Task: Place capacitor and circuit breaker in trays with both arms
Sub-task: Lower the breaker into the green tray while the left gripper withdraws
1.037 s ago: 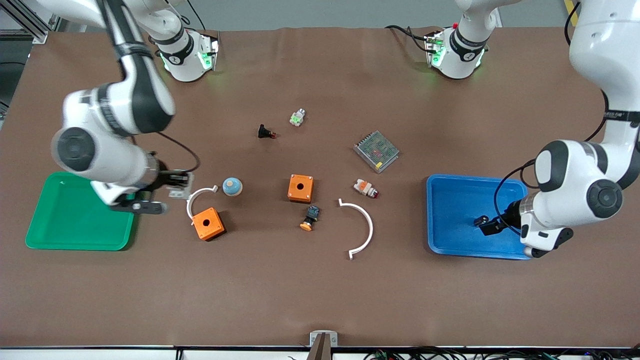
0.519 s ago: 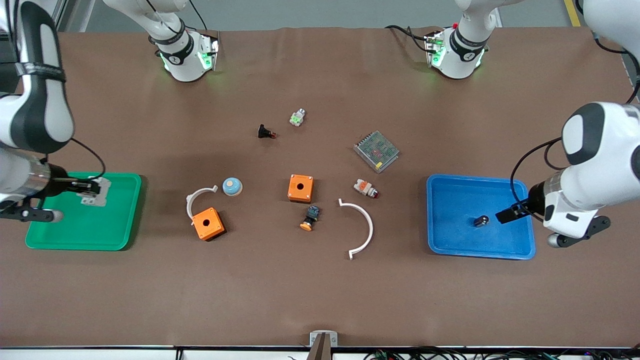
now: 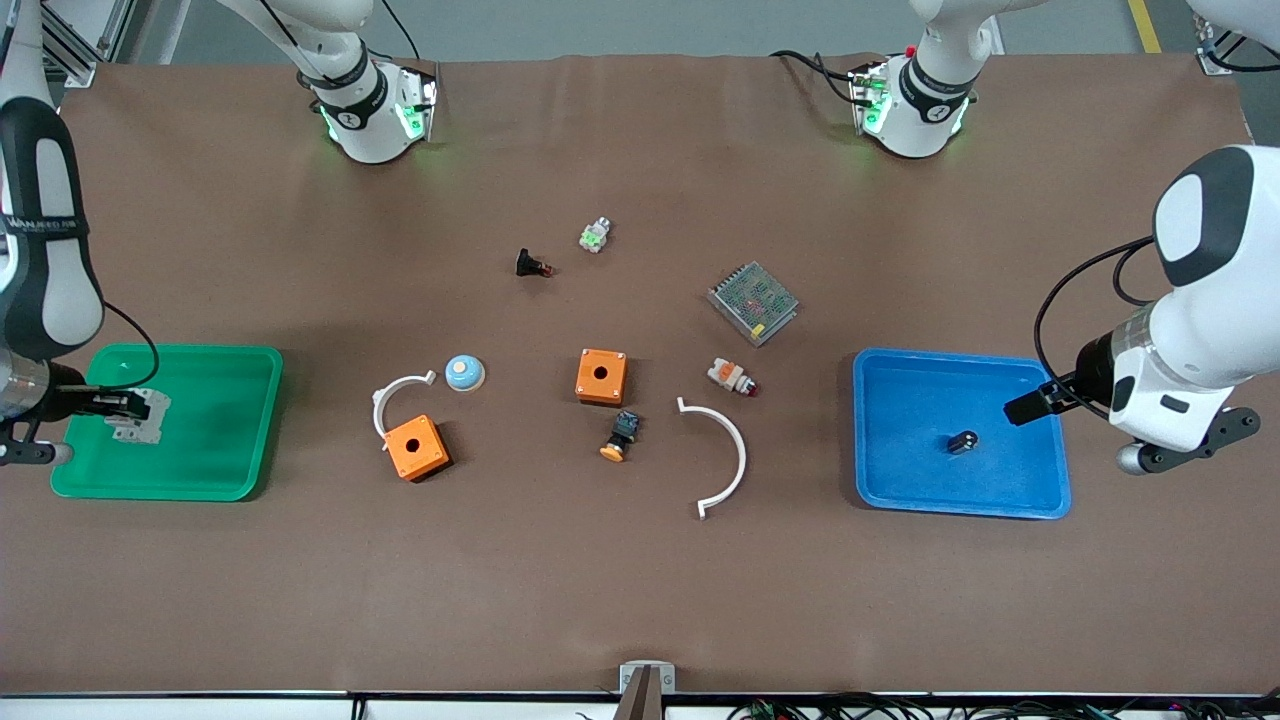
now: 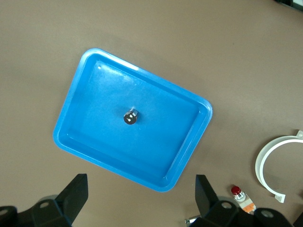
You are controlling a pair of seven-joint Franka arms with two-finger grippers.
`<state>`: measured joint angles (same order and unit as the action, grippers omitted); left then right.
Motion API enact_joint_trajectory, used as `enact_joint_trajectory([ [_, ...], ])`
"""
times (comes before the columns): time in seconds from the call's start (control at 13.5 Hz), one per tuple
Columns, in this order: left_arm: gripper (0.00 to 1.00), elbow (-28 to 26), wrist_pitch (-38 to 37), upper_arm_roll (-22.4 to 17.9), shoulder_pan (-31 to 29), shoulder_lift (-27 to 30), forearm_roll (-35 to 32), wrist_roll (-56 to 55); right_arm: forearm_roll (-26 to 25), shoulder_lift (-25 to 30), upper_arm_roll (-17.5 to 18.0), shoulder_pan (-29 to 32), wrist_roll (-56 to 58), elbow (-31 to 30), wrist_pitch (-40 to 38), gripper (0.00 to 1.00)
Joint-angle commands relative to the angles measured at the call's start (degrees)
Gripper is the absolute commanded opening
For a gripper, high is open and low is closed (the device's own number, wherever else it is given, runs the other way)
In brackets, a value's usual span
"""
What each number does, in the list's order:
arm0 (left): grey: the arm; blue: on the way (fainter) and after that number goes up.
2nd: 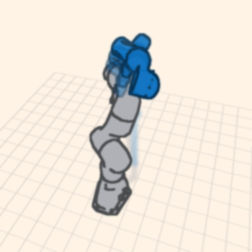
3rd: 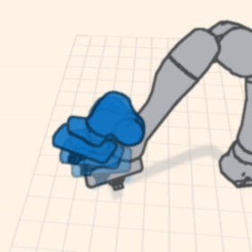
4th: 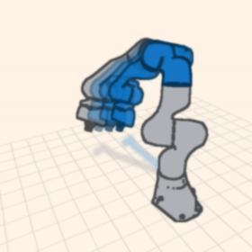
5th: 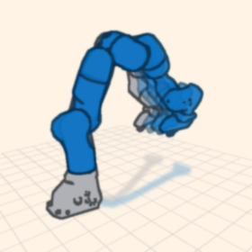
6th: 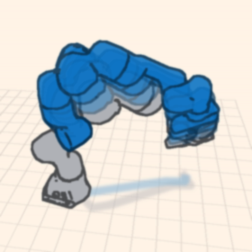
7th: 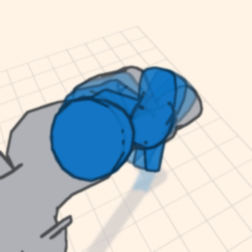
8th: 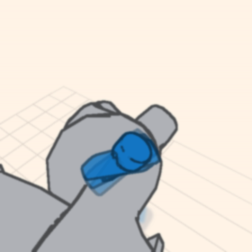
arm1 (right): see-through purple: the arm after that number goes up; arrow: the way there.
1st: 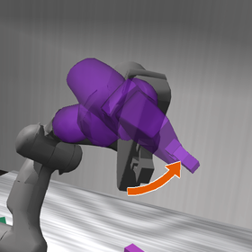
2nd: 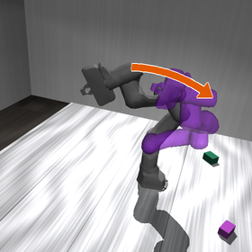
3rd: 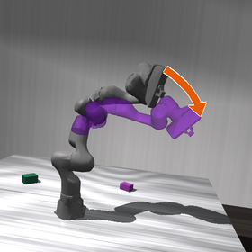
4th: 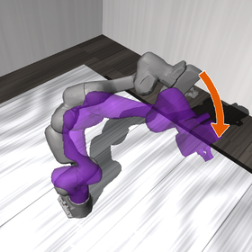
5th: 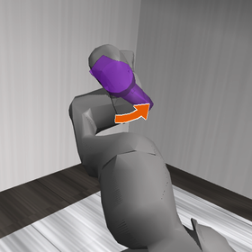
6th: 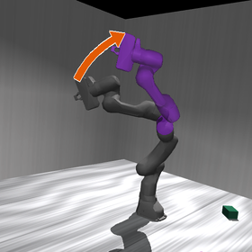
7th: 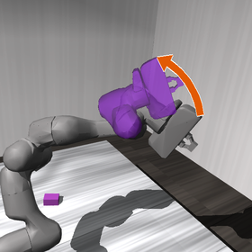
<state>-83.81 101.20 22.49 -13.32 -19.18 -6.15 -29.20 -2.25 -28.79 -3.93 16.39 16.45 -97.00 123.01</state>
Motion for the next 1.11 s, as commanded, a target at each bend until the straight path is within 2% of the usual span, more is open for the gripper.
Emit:
enact_joint_trajectory([
  [0.0,1.00,0.1,-1.9,0.4,-0.3,4.5,-1.0,4.7,-1.1,-4.2,1.2,2.1,1.3,2.9,2.4,0.23],
  [0.22,1.00,0.1,-5.7,0.3,-0.8,8.8,-0.9,10.6,-0.5,-7.5,1.2,3.6,3.2,4.2,3.7,0.23],
  [0.74,1.00,0.1,-11.9,0.3,-0.7,14.3,0.0,14.9,-0.1,-8.3,1.3,5.1,3.2,2.9,5.0,0.24],
  [0.96,1.00,-0.3,-13.7,-2.4,1.9,17.8,0.4,17.2,0.0,-8.6,1.4,5.3,3.2,2.4,5.0,0.29],
  [1.04,1.00,-0.5,-15.1,-6.0,5.3,18.6,0.4,18.0,0.0,-8.6,1.5,5.5,3.2,2.3,5.1,0.32],
])
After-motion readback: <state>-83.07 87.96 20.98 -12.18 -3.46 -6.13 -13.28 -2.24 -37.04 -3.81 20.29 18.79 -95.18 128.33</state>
